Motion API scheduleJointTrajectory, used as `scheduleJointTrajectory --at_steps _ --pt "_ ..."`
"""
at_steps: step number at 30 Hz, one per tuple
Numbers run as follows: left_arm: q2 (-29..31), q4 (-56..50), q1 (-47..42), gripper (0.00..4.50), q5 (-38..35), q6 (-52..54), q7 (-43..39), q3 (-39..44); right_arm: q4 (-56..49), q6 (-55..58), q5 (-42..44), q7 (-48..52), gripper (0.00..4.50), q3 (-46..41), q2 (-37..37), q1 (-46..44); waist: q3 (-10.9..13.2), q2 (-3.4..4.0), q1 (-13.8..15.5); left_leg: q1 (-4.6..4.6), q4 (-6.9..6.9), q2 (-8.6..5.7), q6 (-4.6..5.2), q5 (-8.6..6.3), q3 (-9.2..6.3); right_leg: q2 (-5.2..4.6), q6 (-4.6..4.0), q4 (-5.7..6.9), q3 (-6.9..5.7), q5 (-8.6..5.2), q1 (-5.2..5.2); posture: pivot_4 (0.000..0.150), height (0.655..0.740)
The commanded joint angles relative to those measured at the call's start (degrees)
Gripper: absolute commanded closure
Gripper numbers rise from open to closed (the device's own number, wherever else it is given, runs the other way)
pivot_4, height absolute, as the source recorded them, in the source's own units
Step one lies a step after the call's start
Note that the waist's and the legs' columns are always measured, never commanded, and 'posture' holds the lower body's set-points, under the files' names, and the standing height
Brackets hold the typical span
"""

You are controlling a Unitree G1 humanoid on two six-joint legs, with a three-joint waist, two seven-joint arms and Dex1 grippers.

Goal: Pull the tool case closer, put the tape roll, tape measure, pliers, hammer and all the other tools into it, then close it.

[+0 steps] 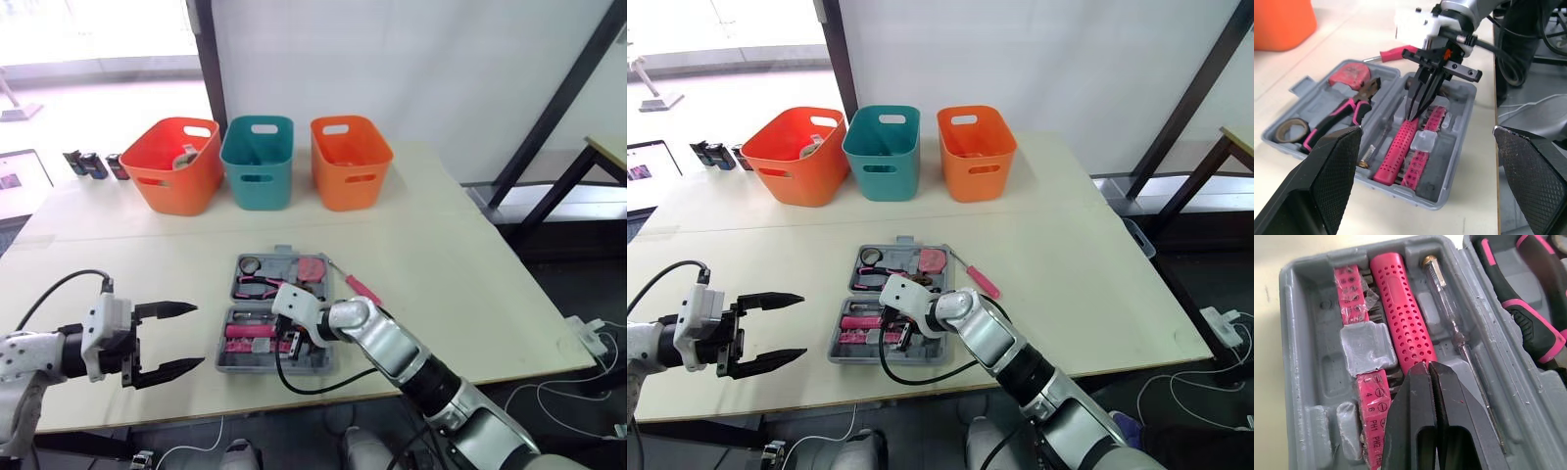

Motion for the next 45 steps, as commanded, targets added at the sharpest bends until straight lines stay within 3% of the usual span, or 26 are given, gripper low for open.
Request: scheduleJointTrajectory --at_steps 1,5,11,12,16,19,22,26,34,40,45 --pt "1.36 -0.89 -0.26 0.00 -0.63 -0.29 -0.34 1.20 11.91 10.35 -3.47 0.16 4.43 5.83 -1.63 3.71 -0.62 0.05 0.10 0.00 0.00 -0.01 0.00 -0.01 0.01 -0.02 -0.01 -0.04 0.00 -0.01 0.02 0.150 0.7400" --pt "1.20 -1.06 -0.07 0.00 -0.67 0.14 0.00 1.09 7.33 7.17 0.12 -0.53 4.43 -0.10 0.98 3.58 -1.15 0.12 0.01 0.12 -0.01 -0.04 -0.03 -0.05 0.03 -0.09 -0.10 -0.11 0.00 -0.07 0.14 0.150 0.7400" --pt "0.96 -0.22 1.28 0.00 -1.01 0.28 0.55 2.17 -12.50 -2.05 6.36 1.01 4.43 -12.92 -0.87 3.70 -0.50 -0.08 0.12 -0.35 -0.07 -0.04 -0.02 -0.04 0.04 -0.08 -0.06 -0.08 0.00 -0.10 -0.27 0.150 0.7400" --pt "1.11 0.52 1.95 0.00 -0.88 0.20 0.48 2.70 -17.42 -0.88 9.55 0.87 4.43 -18.52 -1.16 3.40 -0.35 -0.02 0.02 -0.59 -0.06 -0.03 -0.01 -0.03 0.03 -0.05 -0.05 -0.01 0.00 -0.09 -0.32 0.150 0.7400" --pt "1.92 3.72 4.18 0.00 -0.32 -0.43 0.76 5.87 -31.07 4.66 17.76 3.79 4.43 -33.63 -9.72 7.02 -0.18 0.09 0.28 -1.29 -0.08 -0.01 0.03 0.00 -0.01 0.05 0.11 0.30 -0.01 -0.11 -1.12 0.150 0.7400" --pt "2.91 9.41 5.29 0.00 0.61 -1.81 1.37 9.57 -32.40 5.58 19.33 6.51 3.58 -43.18 -20.12 15.44 -0.21 -0.05 1.76 -1.24 -0.24 -0.01 0.21 -0.11 -0.03 0.04 0.07 0.16 -0.05 -0.26 -1.06 0.150 0.7400" --pt "4.59 16.47 6.40 0.00 2.04 -4.25 1.45 13.12 -28.10 -1.69 18.04 10.30 2.16 -52.09 -29.48 27.73 0.12 -0.02 2.32 -1.26 -0.24 -0.06 0.34 -0.20 0.07 -0.06 0.03 0.00 -0.05 -0.40 -1.04 0.150 0.7400" --pt "6.48 25.12 7.32 0.00 2.97 -7.15 0.84 16.27 -20.44 -10.66 19.21 13.28 0.03 -62.75 -33.73 39.18 0.46 0.00 2.19 -1.22 -0.18 -0.06 0.34 -0.21 0.14 -0.09 -0.03 0.01 -0.03 -0.36 -1.06 0.150 0.7400" --pt "8.10 35.25 7.29 0.00 3.90 -11.70 -0.78 17.53 -17.22 -18.56 19.92 13.89 0.03 -66.85 -33.79 47.77 0.57 -0.11 1.26 -0.93 0.07 -0.04 0.29 -0.23 0.22 -0.17 -0.25 -0.05 -0.01 -0.23 -1.07 0.150 0.7400" --pt "6.85 33.48 5.76 0.00 3.69 -11.51 -0.41 15.93 -19.66 -17.99 21.35 12.31 0.03 -65.12 -32.84 47.75 0.57 -0.11 1.55 -0.92 0.11 -0.04 0.27 -0.22 0.22 -0.18 -0.35 -0.05 -0.01 -0.17 -1.05 0.150 0.7400" --pt "4.59 26.32 5.47 0.00 2.80 -9.35 -0.48 12.86 -27.83 -11.87 22.84 7.35 0.03 -60.10 -31.21 45.11 0.58 -0.10 1.50 -0.98 -0.02 -0.03 0.28 -0.22 0.22 -0.16 -0.34 -0.04 -0.01 -0.17 -1.03 0.150 0.7400"
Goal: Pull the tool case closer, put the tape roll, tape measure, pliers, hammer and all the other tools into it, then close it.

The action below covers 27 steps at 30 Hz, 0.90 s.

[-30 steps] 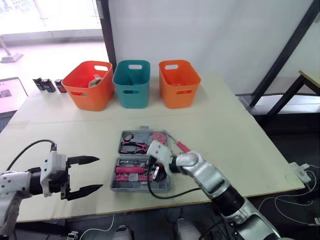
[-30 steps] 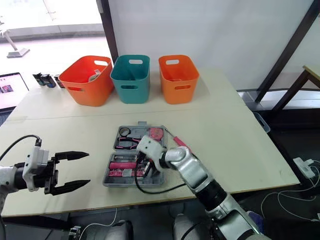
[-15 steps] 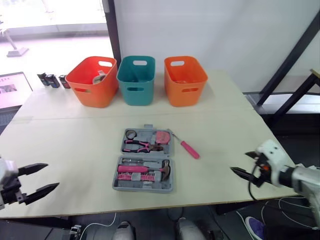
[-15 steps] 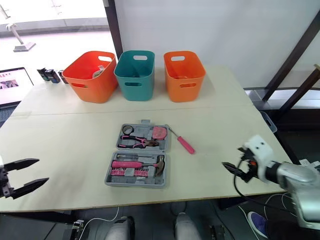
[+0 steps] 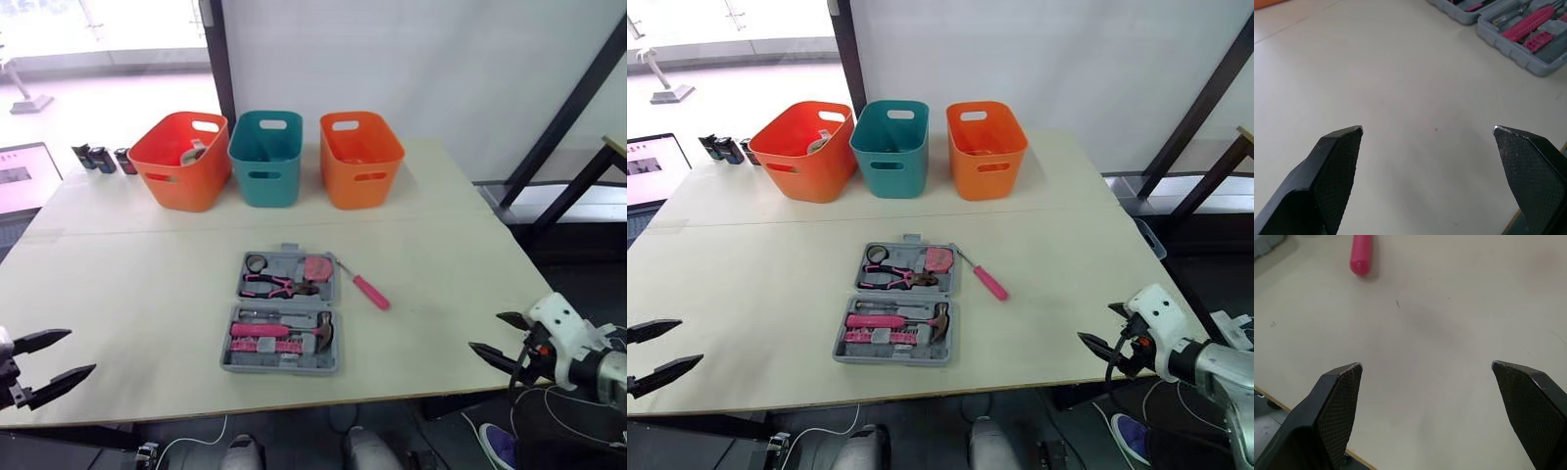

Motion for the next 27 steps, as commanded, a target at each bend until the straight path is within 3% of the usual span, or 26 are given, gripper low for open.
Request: scheduleJointTrajectory --at_steps 1,7,11,17,21,24,27 --pt "-2.33 -9.30 0.45 0.00 -1.97 2.64 0.17 -3.00 -8.80 6.87 1.45 -6.03 0.03 5.22 2.33 -4.16 0.00 0.01 -0.16 -0.01 -0.02 0.00 0.00 0.00 0.00 0.01 0.00 0.03 0.00 0.00 0.05 0.150 0.7400" --pt "-5.16 -26.87 1.63 0.00 -5.25 10.26 1.20 -8.81 -10.27 23.67 -2.24 -20.57 0.03 20.91 11.51 -20.05 0.01 -0.04 -0.09 -0.06 0.05 0.05 0.01 0.02 -0.03 0.09 0.00 0.16 0.00 0.02 0.07 0.150 0.7400" --pt "-5.74 -34.08 -0.01 0.00 -6.22 13.59 2.96 -11.87 1.01 27.87 -8.17 -28.99 0.03 29.42 19.69 -33.15 0.05 0.02 -0.10 -0.10 0.13 0.04 -0.02 0.06 -0.05 0.10 -0.09 0.16 0.01 0.09 0.05 0.150 0.7400" --pt "-6.14 -37.87 0.18 0.00 -5.68 14.66 4.42 -12.84 17.07 28.60 -10.86 -33.64 0.03 30.79 25.11 -43.63 0.08 0.06 0.03 -0.27 0.03 0.02 -0.01 0.06 -0.04 0.10 0.07 0.10 0.00 0.01 -0.01 0.150 0.7400" --pt "-6.17 -38.85 1.21 0.00 -5.55 14.45 4.87 -12.65 23.28 27.23 -10.99 -32.63 0.03 31.71 25.92 -45.72 0.09 0.08 -0.08 -0.23 -0.04 0.04 0.01 0.05 -0.09 0.17 0.19 0.22 -0.01 -0.04 -0.06 0.150 0.7400" --pt "-6.51 -39.85 2.28 0.00 -5.30 14.16 5.08 -13.26 29.22 22.95 -11.35 -32.65 0.75 31.93 28.08 -47.05 0.08 0.08 -0.38 -0.23 -0.02 0.04 0.02 0.05 -0.08 0.17 0.19 0.24 -0.01 -0.05 -0.06 0.150 0.7400" --pt "-6.69 -39.83 2.26 0.00 -5.22 14.03 5.35 -13.57 31.53 20.81 -12.04 -33.11 2.30 31.72 28.98 -47.54 0.08 0.07 -0.39 -0.16 0.05 0.05 0.03 0.06 -0.08 0.18 0.19 0.29 -0.01 0.02 -0.02 0.150 0.7400"
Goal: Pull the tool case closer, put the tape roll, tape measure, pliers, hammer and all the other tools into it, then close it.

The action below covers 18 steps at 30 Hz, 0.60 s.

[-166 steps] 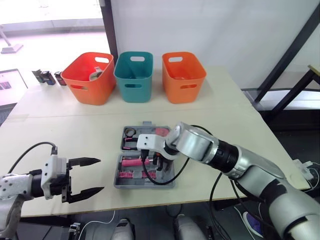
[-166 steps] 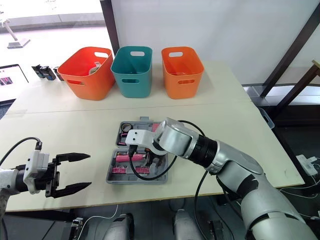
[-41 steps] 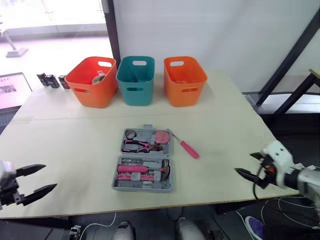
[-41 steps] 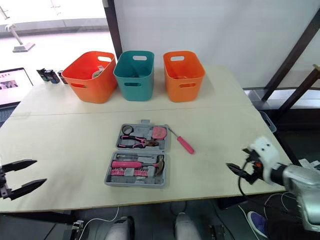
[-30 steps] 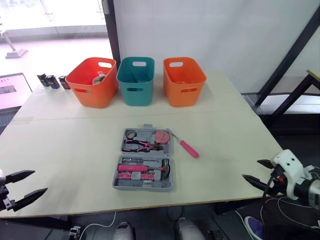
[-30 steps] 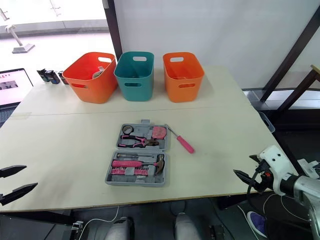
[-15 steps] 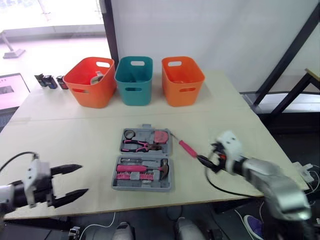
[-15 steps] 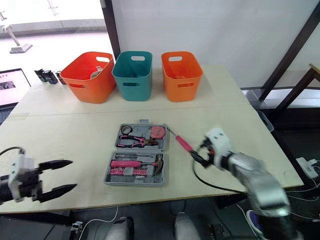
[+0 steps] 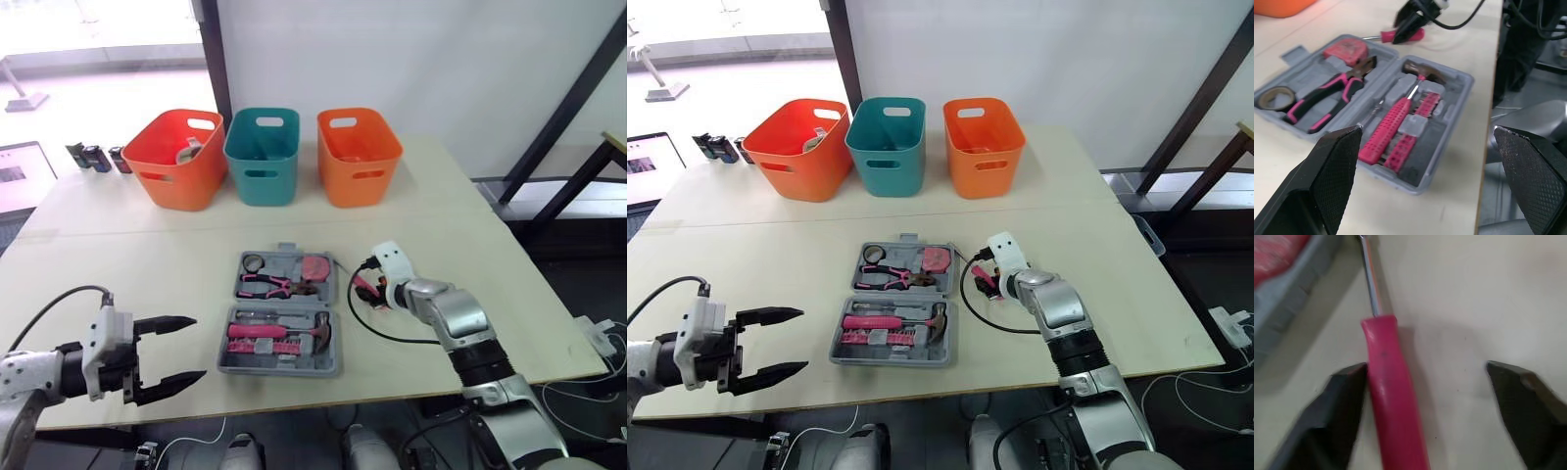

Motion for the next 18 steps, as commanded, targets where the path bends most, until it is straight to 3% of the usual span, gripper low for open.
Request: scheduleJointTrajectory --at_steps 1,3,4,10,13,18 --pt "-0.27 -1.08 0.25 0.00 0.02 -0.63 0.57 0.21 1.64 -2.80 -0.83 -0.50 2.79 -0.34 0.91 -0.63 0.00 0.00 0.13 0.01 0.04 0.00 0.00 0.00 0.00 0.00 0.01 0.01 0.00 0.02 0.03 0.150 0.7400" --pt "-0.36 -0.81 0.15 0.00 0.17 -0.84 0.63 -0.03 1.00 -3.38 -0.93 -0.79 3.76 -0.68 1.11 -0.38 0.00 0.00 0.19 0.02 0.11 0.00 0.00 0.01 -0.01 0.00 -0.02 0.01 0.00 0.04 0.05 0.150 0.7400" --pt "-0.39 -0.70 0.13 0.00 0.22 -0.94 0.61 -0.12 0.29 -3.17 -0.89 -0.98 3.89 -0.99 1.18 -0.14 0.00 0.00 0.21 0.01 0.13 -0.01 0.00 0.00 0.00 0.00 -0.03 0.01 0.01 0.05 0.06 0.150 0.7400" --pt "-0.22 0.64 -0.78 0.00 0.60 -1.66 0.20 -0.66 -16.09 9.11 0.62 -5.25 3.88 -5.90 2.01 5.24 0.02 0.03 0.42 -0.05 0.01 -0.01 0.00 0.01 -0.03 0.00 0.04 0.01 0.00 0.00 -0.01 0.150 0.7400" --pt "-0.05 1.49 -1.76 0.00 0.73 -1.82 -0.10 -0.82 -31.94 22.22 0.72 -10.50 3.88 -10.31 7.54 10.67 0.02 0.03 0.45 -0.06 -0.09 -0.01 0.00 0.00 -0.08 0.01 0.10 0.02 0.00 -0.03 -0.06 0.150 0.7400" --pt "-0.01 2.64 -2.81 0.00 1.02 -2.28 -0.81 -1.29 -48.67 32.35 -1.23 -16.86 3.88 -10.26 16.76 18.33 0.02 0.05 0.27 -0.05 -0.10 0.00 0.00 0.00 -0.11 0.02 0.08 0.03 -0.02 -0.03 -0.09 0.150 0.7400"
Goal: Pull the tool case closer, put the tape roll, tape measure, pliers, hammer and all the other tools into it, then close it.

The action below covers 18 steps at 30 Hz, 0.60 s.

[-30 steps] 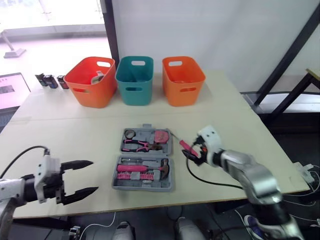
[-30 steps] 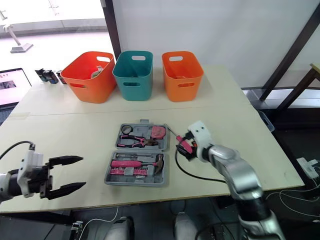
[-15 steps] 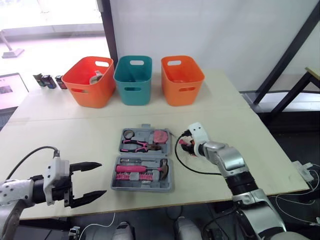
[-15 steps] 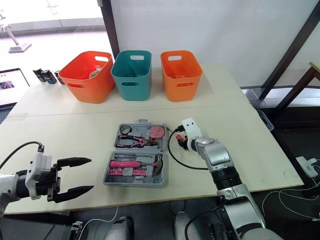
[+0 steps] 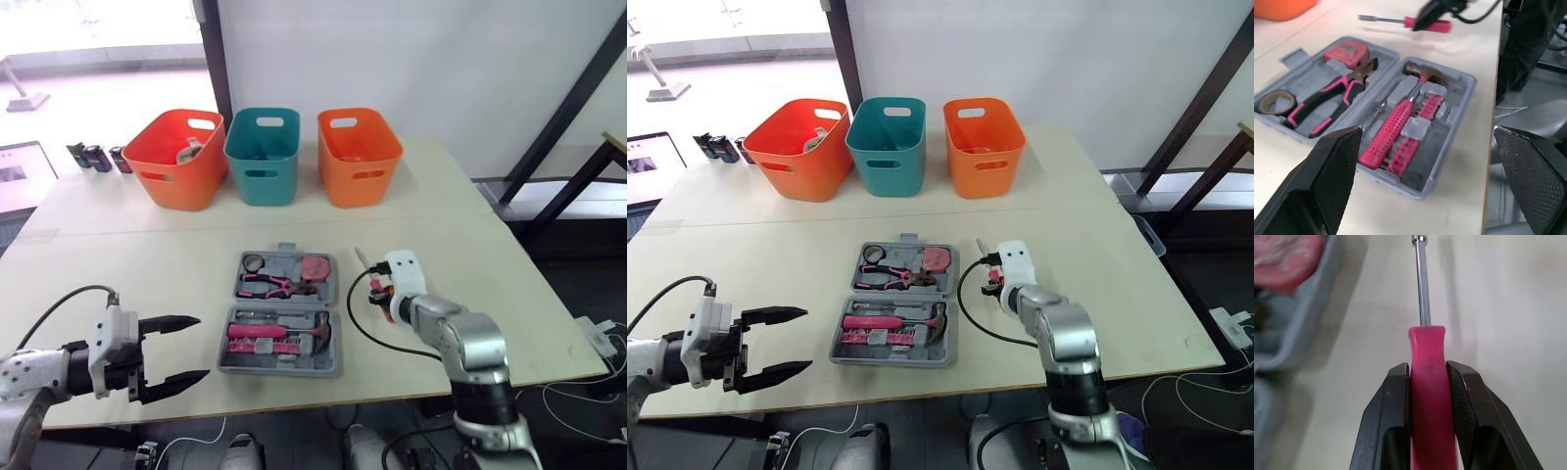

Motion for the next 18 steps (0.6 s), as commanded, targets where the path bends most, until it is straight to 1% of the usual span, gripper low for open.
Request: scheduleJointTrajectory --at_steps 1,4,6,14,16,18 --pt "0.26 0.14 -0.58 0.00 0.18 -0.93 -0.60 -0.43 -10.38 4.82 -1.42 -4.38 3.88 0.24 4.81 3.55 0.00 0.00 -0.05 0.00 0.01 0.00 0.00 0.00 0.00 0.00 -0.03 0.00 0.00 0.01 0.00 0.150 0.7400" --pt "0.30 0.73 -1.21 0.00 0.37 -1.05 -0.89 -0.78 -11.56 4.65 -2.27 -6.12 3.88 1.74 6.27 7.17 0.00 0.00 -0.01 0.00 0.08 -0.01 -0.01 0.00 0.02 -0.05 -0.08 -0.04 0.00 0.04 0.02 0.150 0.7400" --pt "0.42 1.19 -1.76 0.00 0.42 -1.14 -1.01 -1.02 -10.45 3.84 -2.48 -6.87 3.88 2.16 7.10 9.38 -0.02 -0.03 0.10 0.00 0.11 -0.02 -0.02 0.00 0.06 -0.10 -0.11 -0.09 0.00 0.06 0.04 0.150 0.7400" --pt "0.74 2.36 -3.16 0.00 0.79 -1.46 -1.49 -1.37 -1.14 -4.60 -2.13 -6.63 3.88 0.86 7.86 13.09 -0.06 -0.10 -0.15 0.02 0.09 0.00 -0.02 0.00 0.06 -0.07 -0.13 -0.09 0.00 0.07 0.04 0.150 0.7400" --pt "0.81 2.51 -3.25 0.00 0.78 -1.52 -1.55 -1.24 -1.14 -5.63 -1.45 -6.38 2.83 -0.78 8.42 12.85 -0.11 -0.17 -0.12 0.05 0.10 0.00 -0.02 0.00 0.06 -0.07 -0.13 -0.09 0.00 0.07 0.07 0.150 0.7400" --pt "0.87 2.73 -3.20 0.00 0.83 -1.73 -1.60 -1.07 -3.14 -5.29 -0.36 -6.03 1.96 -2.68 8.63 11.99 -0.10 -0.17 -0.07 0.06 0.15 0.00 -0.02 0.00 0.06 -0.08 -0.15 -0.10 0.00 0.08 0.08 0.150 0.7400"
